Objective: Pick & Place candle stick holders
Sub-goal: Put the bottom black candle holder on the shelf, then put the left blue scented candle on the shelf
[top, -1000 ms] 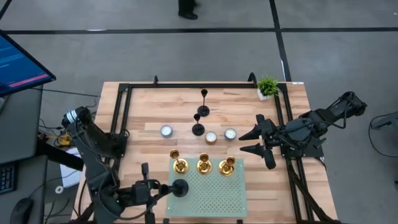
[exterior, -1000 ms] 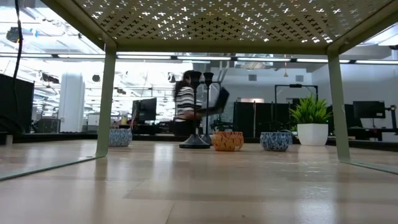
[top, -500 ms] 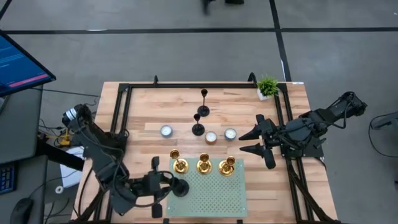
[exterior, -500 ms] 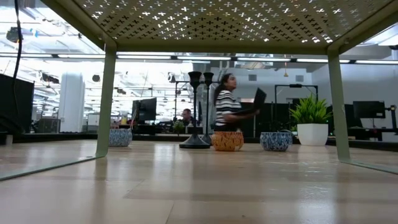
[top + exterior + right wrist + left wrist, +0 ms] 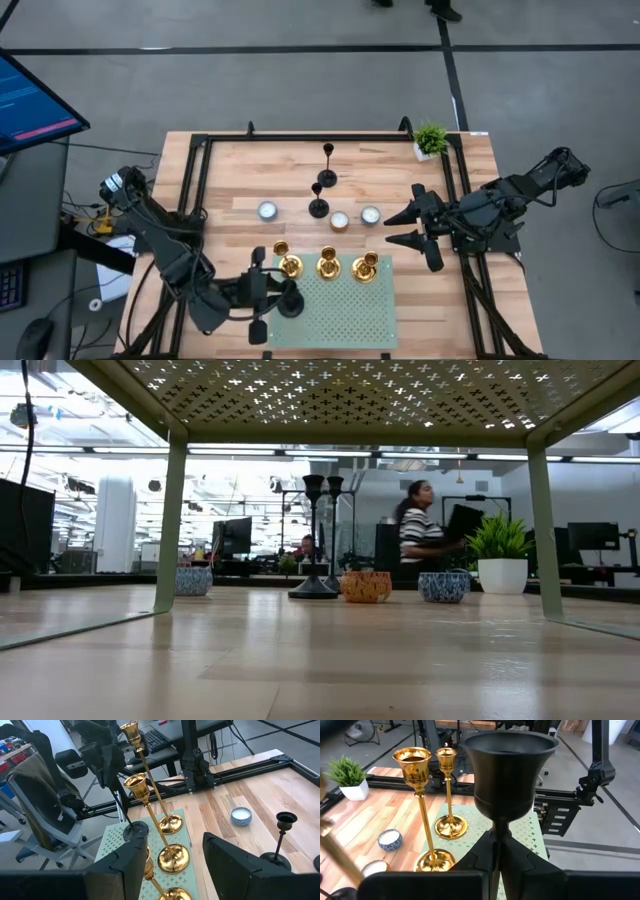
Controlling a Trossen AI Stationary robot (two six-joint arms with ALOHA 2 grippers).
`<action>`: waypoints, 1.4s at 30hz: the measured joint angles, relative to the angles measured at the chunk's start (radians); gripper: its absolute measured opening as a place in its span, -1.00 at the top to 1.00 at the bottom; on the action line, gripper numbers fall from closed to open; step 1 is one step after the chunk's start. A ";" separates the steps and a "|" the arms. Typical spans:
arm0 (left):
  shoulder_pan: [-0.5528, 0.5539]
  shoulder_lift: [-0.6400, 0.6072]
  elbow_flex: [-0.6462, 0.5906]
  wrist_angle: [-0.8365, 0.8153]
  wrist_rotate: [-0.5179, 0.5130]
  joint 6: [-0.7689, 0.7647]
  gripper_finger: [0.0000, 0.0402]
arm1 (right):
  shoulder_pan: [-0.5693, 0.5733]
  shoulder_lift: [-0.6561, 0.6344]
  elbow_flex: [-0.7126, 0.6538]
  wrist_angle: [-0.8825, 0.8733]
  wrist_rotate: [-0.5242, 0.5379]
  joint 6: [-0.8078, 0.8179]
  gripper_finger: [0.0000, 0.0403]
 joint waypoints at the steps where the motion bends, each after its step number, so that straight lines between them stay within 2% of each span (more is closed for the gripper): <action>1: -0.001 0.000 0.000 -0.002 0.000 -0.004 0.91 | 0.000 0.000 0.000 0.000 0.000 0.000 0.09; 15: -0.003 0.001 -0.002 -0.023 0.033 -0.018 0.78 | 0.000 0.000 0.000 -0.004 0.000 0.000 0.09; 29: -0.017 -0.057 -0.002 -0.041 0.054 -0.026 0.24 | 0.000 0.000 0.000 -0.016 0.000 0.000 0.04; 36: -0.017 -0.089 -0.002 -0.062 0.145 -0.108 0.10 | 0.000 0.000 0.000 -0.020 0.000 0.000 -0.03; 42: -0.017 -0.139 -0.002 -0.103 0.260 -0.199 0.06 | -0.003 0.000 0.000 -0.020 0.001 0.000 -0.08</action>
